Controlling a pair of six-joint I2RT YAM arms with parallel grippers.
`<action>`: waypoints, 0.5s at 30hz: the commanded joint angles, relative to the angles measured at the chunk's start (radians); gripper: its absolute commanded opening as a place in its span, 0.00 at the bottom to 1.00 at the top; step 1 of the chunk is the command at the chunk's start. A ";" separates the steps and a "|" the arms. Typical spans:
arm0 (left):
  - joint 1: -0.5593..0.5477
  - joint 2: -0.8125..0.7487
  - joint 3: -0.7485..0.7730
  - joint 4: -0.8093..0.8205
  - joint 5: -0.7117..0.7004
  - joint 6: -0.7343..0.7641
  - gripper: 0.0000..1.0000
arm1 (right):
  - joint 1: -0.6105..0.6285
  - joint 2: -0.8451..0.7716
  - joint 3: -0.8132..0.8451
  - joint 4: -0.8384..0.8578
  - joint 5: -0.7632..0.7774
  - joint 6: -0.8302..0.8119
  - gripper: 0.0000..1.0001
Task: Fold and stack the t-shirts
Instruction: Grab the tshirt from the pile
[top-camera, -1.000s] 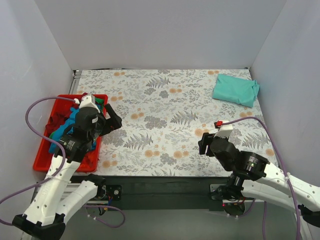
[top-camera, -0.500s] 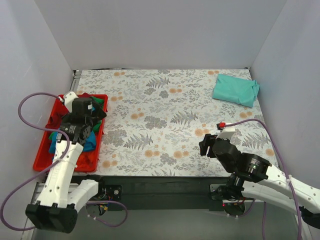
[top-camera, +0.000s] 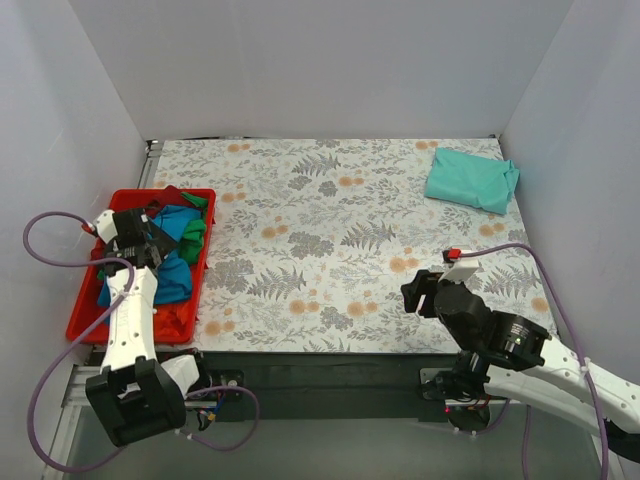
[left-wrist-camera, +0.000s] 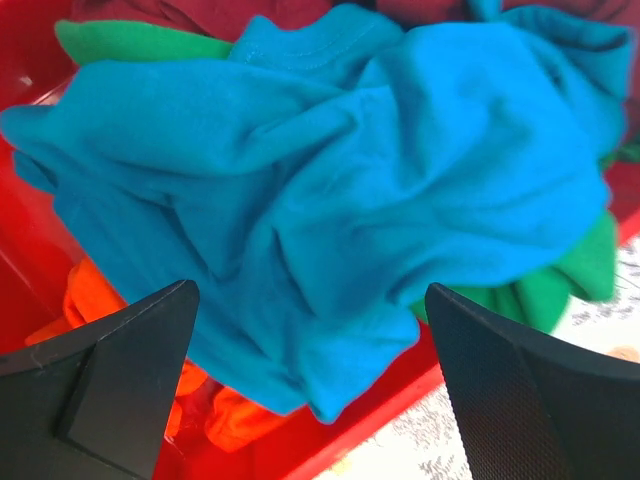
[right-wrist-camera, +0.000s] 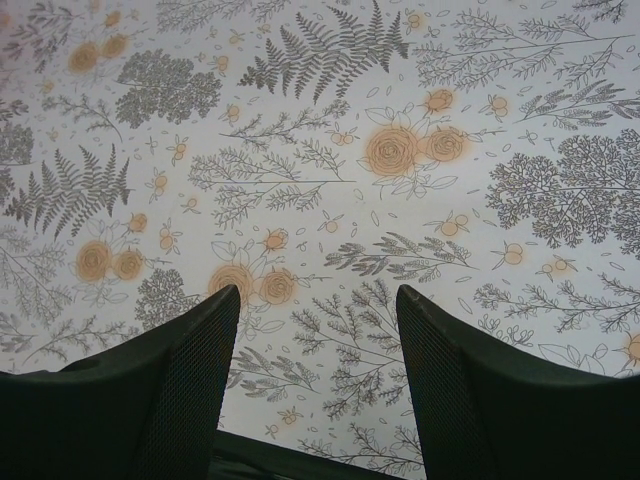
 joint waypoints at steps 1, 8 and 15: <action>0.022 0.058 -0.024 0.051 0.004 0.013 0.96 | -0.003 -0.030 0.001 0.019 0.029 0.017 0.71; 0.022 0.141 -0.044 0.081 0.051 0.049 0.67 | -0.003 -0.066 -0.010 0.019 0.026 0.031 0.71; 0.022 0.061 0.020 0.015 0.125 0.070 0.00 | -0.004 -0.076 -0.013 0.019 0.023 0.031 0.71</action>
